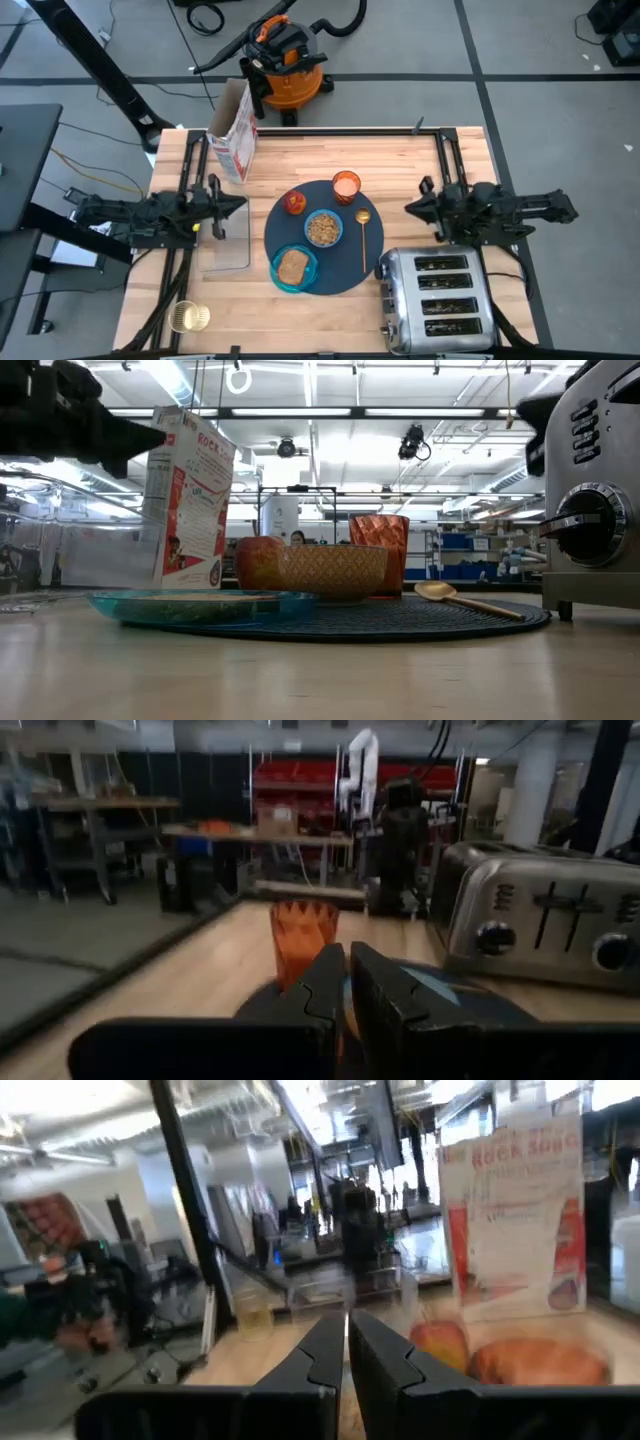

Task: Arrange a breakfast setting
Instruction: Return to Home Position

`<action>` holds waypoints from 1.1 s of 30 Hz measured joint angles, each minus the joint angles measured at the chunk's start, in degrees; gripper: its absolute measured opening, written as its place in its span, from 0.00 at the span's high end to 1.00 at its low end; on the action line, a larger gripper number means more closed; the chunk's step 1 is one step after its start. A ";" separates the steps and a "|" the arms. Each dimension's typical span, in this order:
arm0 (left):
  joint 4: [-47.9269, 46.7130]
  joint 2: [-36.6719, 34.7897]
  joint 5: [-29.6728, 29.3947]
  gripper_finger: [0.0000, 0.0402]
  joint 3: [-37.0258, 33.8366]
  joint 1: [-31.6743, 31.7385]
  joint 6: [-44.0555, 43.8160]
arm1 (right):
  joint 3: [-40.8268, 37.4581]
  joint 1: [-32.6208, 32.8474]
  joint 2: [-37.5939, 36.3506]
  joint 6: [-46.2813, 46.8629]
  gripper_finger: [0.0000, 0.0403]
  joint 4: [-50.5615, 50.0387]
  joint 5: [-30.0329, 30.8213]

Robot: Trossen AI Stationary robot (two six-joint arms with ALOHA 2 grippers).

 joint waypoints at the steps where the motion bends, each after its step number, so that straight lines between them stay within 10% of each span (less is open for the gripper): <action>1: -1.16 0.17 -0.02 0.92 -0.02 -0.02 -1.32 | -0.26 0.01 0.14 0.90 0.93 -1.11 0.12; 33: 0.44 1.24 -0.84 0.92 -0.11 -0.02 3.28 | -0.27 -0.01 0.11 -3.51 0.93 -7.43 5.51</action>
